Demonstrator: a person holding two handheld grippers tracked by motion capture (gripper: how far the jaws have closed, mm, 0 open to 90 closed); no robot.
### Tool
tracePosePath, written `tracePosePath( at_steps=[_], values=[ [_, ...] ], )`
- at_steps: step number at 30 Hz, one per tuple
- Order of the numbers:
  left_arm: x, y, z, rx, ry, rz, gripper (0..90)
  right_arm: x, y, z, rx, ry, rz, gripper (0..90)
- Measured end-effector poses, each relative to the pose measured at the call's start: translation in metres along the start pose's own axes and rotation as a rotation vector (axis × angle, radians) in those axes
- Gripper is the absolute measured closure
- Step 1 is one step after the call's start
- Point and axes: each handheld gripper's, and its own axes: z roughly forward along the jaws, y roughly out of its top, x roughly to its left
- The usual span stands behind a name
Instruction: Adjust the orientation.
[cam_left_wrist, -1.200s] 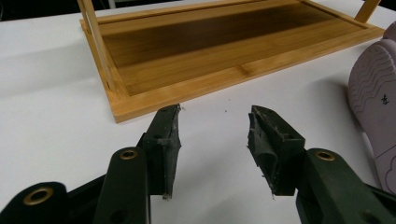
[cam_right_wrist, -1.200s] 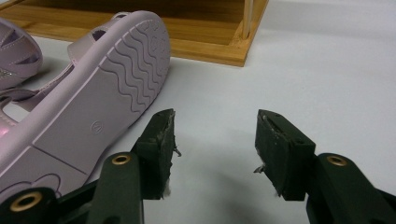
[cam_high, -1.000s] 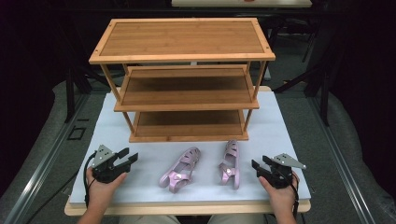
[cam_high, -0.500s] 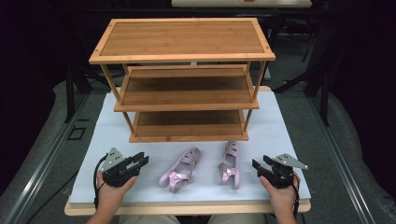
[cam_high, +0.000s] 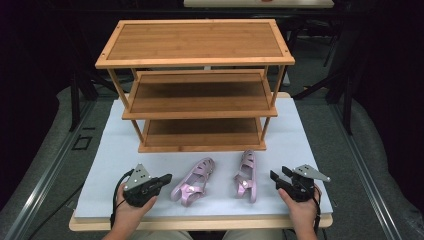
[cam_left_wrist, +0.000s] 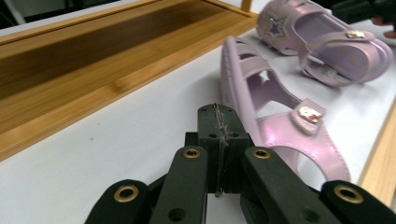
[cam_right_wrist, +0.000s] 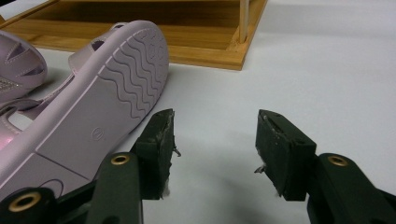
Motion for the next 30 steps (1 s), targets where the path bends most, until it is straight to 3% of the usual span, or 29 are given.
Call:
tracePosePath(
  at_steps=[4, 18, 24, 28, 29, 30],
  values=[
    [-0.006, 0.001, 0.004, 0.009, -0.021, 0.021, 90.0, 0.0, 0.0, 0.0, -0.004, 0.003, 0.001, 46.7],
    [-0.014, -0.003, 0.012, 0.018, -0.051, 0.026, 90.0, -0.001, 0.0, 0.0, -0.021, 0.003, 0.013, 46.7],
    [-0.01, -0.004, 0.012, 0.017, -0.022, 0.023, 90.0, -0.001, 0.0, 0.0, -0.022, 0.004, 0.012, 46.7],
    [0.0, -0.008, 0.015, 0.029, 0.049, -0.02, 90.0, -0.001, 0.0, -0.001, -0.012, 0.002, 0.014, 46.7],
    [0.0, -0.008, 0.015, 0.029, 0.049, -0.02, 90.0, -0.001, 0.0, -0.001, -0.012, 0.002, 0.014, 46.7],
    [0.005, -0.011, 0.016, 0.036, 0.068, -0.048, 90.0, -0.001, -0.001, 0.001, -0.013, 0.01, 0.02, 46.7]
  ],
)
